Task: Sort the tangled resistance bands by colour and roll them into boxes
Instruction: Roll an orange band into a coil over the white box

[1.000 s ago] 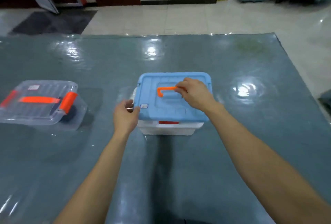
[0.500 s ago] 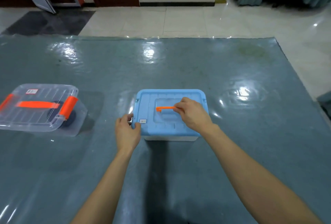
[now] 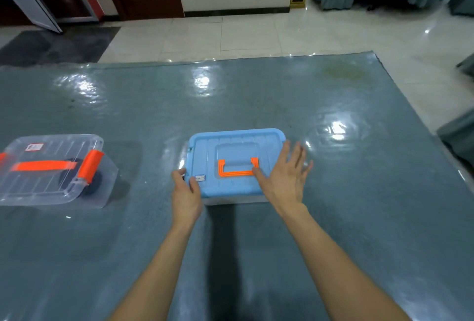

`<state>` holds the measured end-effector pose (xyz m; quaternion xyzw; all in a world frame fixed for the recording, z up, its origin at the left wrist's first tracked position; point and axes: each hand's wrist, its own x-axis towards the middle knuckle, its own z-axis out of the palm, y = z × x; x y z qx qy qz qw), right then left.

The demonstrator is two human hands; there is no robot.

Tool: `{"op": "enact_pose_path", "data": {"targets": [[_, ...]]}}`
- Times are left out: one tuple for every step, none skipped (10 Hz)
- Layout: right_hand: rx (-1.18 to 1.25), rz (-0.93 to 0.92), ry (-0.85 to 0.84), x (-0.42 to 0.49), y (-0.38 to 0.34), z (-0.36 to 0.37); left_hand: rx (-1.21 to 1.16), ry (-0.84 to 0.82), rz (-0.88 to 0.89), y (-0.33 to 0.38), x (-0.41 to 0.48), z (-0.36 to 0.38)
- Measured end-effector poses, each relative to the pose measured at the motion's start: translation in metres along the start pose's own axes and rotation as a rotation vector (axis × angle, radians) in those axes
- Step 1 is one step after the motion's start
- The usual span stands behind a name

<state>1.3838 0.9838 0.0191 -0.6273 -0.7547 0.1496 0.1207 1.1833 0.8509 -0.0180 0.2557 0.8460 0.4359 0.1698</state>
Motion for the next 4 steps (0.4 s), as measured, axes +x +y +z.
{"op": "enact_pose_path", "data": {"targets": [[0.218,0.147,-0.086,-0.009,0.016,0.004,0.018,0.0,-0.009,0.0,0.004,0.001],[0.279,0.136,-0.116,-0.012,0.02,0.005,0.01,-0.014,-0.01,0.0,0.002,0.0],[0.344,0.126,-0.191,-0.003,0.021,-0.004,-0.009,-0.047,-0.007,0.007,0.004,-0.003],[0.384,0.136,-0.22,-0.039,0.058,-0.022,-0.129,-0.093,-0.026,-0.005,-0.016,-0.019]]}}
